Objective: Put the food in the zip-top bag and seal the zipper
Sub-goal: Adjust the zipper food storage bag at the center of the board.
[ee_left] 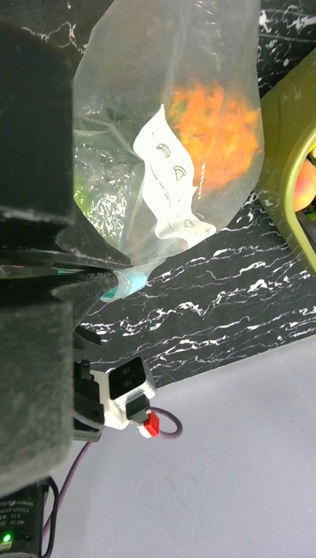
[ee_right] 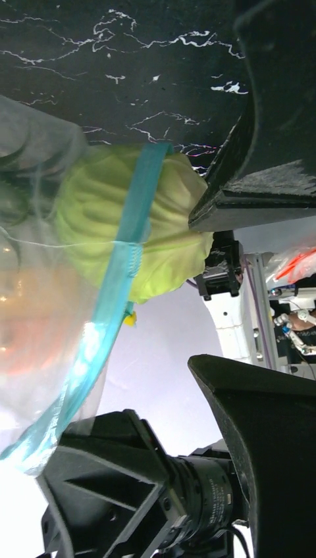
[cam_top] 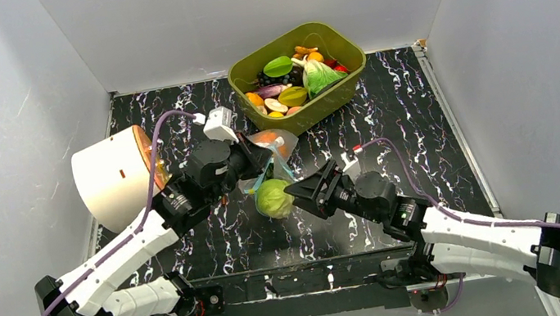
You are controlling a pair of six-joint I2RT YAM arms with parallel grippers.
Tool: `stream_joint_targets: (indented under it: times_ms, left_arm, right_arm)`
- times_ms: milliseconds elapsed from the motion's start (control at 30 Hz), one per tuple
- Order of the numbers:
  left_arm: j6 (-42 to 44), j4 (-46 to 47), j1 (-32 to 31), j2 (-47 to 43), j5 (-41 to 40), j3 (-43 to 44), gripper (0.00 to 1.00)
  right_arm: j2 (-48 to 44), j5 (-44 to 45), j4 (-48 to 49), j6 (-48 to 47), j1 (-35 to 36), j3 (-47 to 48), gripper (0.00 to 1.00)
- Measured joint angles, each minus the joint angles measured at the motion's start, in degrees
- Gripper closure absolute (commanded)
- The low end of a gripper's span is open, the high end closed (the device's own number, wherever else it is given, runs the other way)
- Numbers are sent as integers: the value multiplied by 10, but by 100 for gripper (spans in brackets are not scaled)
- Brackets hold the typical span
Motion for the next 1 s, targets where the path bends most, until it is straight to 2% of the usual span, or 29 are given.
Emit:
stream_joint_targets:
  times_ms: [400, 800, 1000]
  left_arm:
    - [-40, 7, 0, -17, 42, -19, 100]
    - [-57, 9, 0, -29, 50, -29, 100]
    - [-57, 9, 0, -32, 40, -30, 100]
  right_arm:
    - [63, 60, 32, -22, 0, 40, 38]
    - [142, 94, 52, -55, 0, 64, 44]
    - [146, 129, -19, -141, 0, 125, 45]
